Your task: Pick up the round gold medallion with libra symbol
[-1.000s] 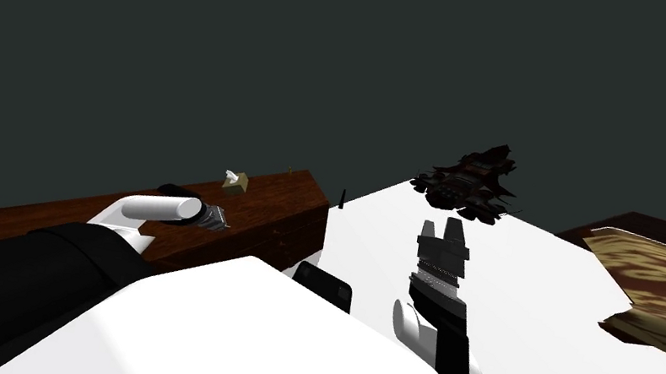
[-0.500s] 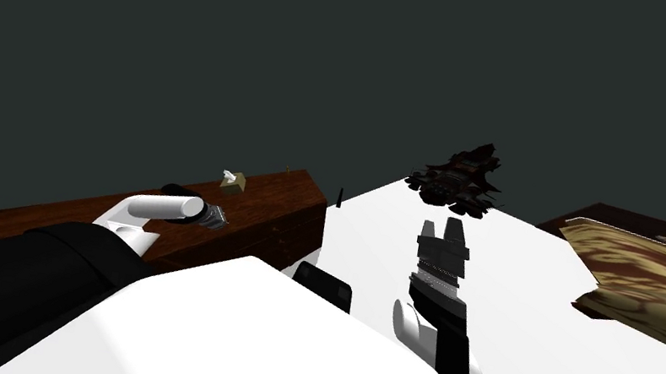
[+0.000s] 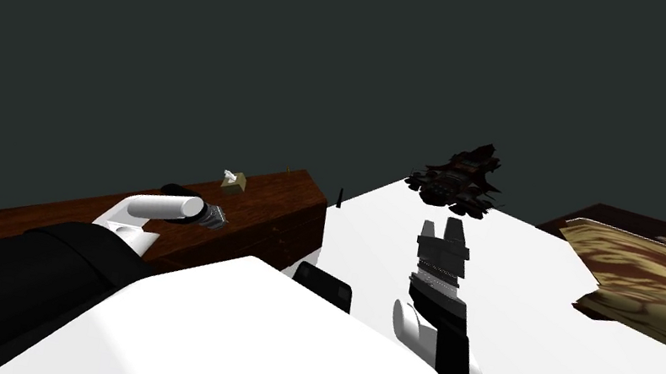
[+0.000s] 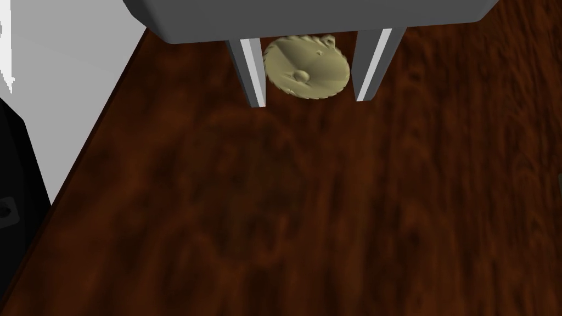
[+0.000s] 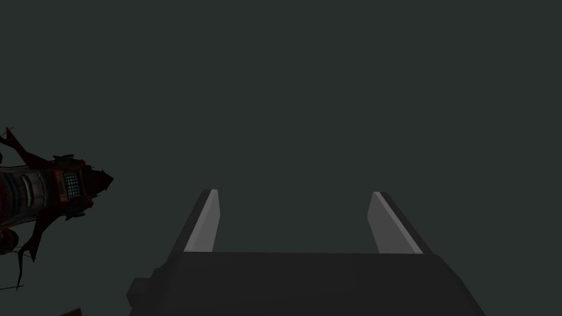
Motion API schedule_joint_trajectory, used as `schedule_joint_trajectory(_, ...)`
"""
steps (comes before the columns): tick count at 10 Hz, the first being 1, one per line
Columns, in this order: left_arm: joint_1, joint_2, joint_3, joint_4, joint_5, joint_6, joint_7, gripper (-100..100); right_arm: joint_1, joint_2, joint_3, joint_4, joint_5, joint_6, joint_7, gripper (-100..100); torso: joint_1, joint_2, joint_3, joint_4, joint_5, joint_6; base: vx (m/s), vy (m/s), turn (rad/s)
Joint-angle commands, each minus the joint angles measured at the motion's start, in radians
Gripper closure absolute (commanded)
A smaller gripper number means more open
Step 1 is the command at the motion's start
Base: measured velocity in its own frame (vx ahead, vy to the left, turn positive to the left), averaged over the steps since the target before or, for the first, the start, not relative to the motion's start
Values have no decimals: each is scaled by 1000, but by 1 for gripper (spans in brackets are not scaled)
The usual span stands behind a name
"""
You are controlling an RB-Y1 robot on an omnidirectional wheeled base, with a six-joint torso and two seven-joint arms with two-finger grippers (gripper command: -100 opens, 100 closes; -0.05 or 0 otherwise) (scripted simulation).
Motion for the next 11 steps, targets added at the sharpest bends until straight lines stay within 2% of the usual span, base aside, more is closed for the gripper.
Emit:
schedule_joint_trajectory(1, 15, -5, 2, -29, 11, 7, -6, 100, 0, 0, 0, 0, 0, 0, 0, 0, 0, 0, 0, 0, 0, 0, 52, 22, 138)
schedule_joint_trajectory(9, 98, -30, 21, -183, 76, 46, -31, 100, 0, 0, 0, 0, 0, 0, 0, 0, 0, -4, -3, -1, 0, 1, 73, 8, 119)
schedule_joint_trajectory(10, 94, -28, 24, -174, 75, 45, -28, 100, 0, 0, 0, 0, 0, 0, 0, 0, 0, -5, -3, -1, 0, 2, 32, -2, 24)
schedule_joint_trajectory(11, 96, -28, 25, -177, 76, 47, -29, 0, 0, 0, 0, 0, 0, 0, 0, 0, 0, -3, -2, -1, 0, 3, 5, -1, -3)
